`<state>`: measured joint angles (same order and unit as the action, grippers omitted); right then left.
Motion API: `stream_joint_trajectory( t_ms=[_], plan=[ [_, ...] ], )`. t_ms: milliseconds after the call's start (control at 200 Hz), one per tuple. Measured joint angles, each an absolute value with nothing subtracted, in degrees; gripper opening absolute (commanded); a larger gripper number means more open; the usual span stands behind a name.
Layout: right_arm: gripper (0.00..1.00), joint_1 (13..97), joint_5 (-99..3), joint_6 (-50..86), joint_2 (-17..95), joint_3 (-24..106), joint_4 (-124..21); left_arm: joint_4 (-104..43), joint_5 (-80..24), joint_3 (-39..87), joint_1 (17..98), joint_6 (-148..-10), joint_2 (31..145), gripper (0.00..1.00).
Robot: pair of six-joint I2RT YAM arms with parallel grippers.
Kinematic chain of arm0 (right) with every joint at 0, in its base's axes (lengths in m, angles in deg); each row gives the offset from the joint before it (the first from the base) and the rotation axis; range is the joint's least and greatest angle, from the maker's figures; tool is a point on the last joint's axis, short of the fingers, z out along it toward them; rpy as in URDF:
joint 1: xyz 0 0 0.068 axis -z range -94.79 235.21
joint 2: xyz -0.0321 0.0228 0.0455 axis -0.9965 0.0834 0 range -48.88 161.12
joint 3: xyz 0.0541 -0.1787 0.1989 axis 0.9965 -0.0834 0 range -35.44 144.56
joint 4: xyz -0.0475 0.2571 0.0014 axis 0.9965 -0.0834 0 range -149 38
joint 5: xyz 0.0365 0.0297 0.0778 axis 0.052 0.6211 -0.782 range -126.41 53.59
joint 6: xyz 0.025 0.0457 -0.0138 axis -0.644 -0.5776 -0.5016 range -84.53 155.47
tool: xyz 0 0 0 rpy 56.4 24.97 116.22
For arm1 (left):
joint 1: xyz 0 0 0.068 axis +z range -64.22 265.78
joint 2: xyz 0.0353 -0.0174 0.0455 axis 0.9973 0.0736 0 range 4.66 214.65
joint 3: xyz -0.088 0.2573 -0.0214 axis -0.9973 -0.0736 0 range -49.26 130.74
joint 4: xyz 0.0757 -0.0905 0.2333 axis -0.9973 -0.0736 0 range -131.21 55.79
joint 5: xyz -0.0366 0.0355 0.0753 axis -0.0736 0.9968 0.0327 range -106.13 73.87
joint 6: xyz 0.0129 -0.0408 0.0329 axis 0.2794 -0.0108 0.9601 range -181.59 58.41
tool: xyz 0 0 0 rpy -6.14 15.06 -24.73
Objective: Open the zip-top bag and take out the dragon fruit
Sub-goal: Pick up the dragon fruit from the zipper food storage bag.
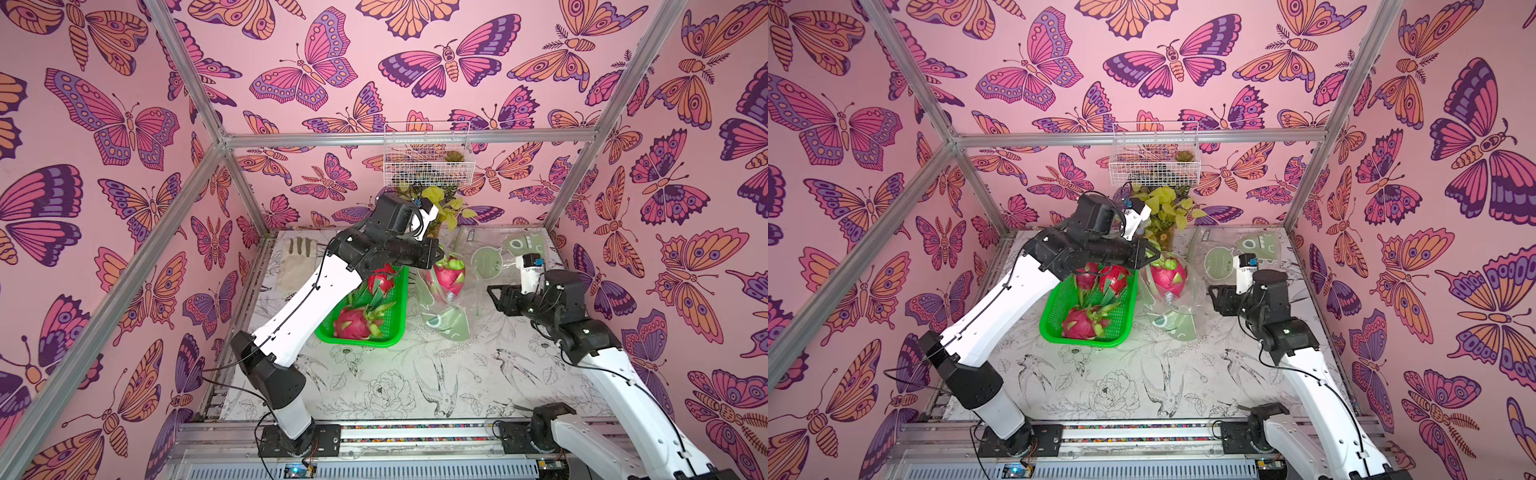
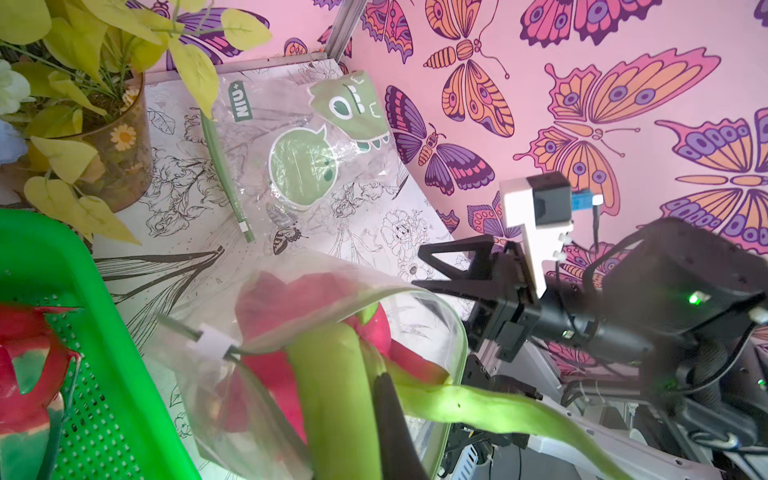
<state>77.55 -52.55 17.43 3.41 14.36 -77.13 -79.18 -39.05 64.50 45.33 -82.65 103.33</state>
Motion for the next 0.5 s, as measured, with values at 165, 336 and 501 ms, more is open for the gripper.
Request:
stream_joint_trajectory(
  t_ms=[165,336,501],
  plan=[
    [0.63,80.5,-59.5,13.2,4.1,21.3,-82.4,-79.2,-44.3,66.2,45.4,-79.4,105.2,0.00],
    [0.65,80.2,-68.4,11.5,7.7,31.9,-82.8,-80.0,-49.9,67.2,44.4,-74.6,106.5,0.00],
    [0.68,77.4,-75.0,12.6,12.1,35.6,-82.2,-82.7,-53.7,68.3,41.6,-68.8,108.0,0.00]
  ],
)
